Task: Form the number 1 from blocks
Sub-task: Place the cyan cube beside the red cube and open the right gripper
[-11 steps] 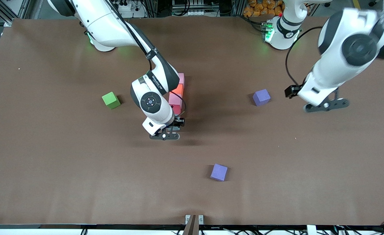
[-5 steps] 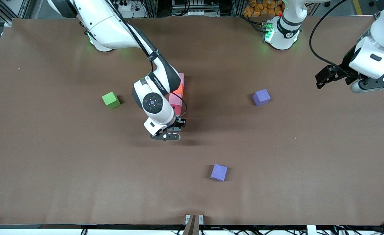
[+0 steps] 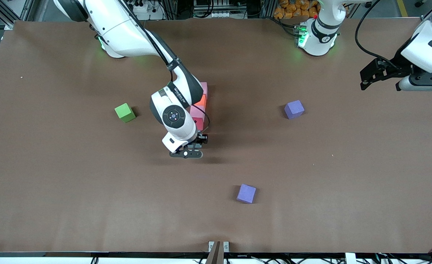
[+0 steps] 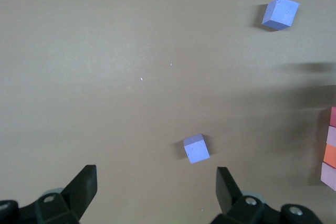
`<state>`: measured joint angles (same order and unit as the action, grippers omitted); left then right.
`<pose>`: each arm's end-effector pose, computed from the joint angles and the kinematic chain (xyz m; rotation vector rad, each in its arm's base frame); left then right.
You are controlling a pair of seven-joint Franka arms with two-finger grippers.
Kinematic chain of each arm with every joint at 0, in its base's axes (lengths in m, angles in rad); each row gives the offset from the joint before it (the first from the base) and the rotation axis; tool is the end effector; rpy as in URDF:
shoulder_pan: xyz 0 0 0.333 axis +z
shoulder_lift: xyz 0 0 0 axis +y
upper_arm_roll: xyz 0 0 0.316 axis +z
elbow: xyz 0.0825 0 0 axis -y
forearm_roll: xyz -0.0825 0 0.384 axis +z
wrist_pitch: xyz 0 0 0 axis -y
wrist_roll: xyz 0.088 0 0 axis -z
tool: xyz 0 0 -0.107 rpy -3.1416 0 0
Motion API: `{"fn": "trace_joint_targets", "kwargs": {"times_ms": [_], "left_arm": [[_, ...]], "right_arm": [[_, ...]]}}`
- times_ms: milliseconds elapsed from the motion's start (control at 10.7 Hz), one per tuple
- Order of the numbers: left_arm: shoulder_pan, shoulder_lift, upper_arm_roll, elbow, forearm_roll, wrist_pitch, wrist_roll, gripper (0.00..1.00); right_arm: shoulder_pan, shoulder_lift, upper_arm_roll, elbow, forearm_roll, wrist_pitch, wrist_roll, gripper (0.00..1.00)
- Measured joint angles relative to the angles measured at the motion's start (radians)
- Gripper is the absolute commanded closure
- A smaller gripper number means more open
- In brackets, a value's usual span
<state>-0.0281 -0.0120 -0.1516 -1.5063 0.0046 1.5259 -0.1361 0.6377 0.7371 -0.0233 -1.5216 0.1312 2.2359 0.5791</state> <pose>0.5378 -0.0978 0.6573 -3.1391 0.0680 -0.0504 0.5750 0.4136 0.2227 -3.0801 0.0632 0.1033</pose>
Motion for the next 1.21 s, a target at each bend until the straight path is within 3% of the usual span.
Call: {"fn": "trace_joint_targets", "kwargs": {"times_ms": [1211], "left_arm": [[-0.002,0.012,-0.011,0.019,0.0,-0.018,0.003,0.0]], "right_arm": [[0.0,0.037,0.0,0.0,-0.016,0.005,0.005,1.0]]}}
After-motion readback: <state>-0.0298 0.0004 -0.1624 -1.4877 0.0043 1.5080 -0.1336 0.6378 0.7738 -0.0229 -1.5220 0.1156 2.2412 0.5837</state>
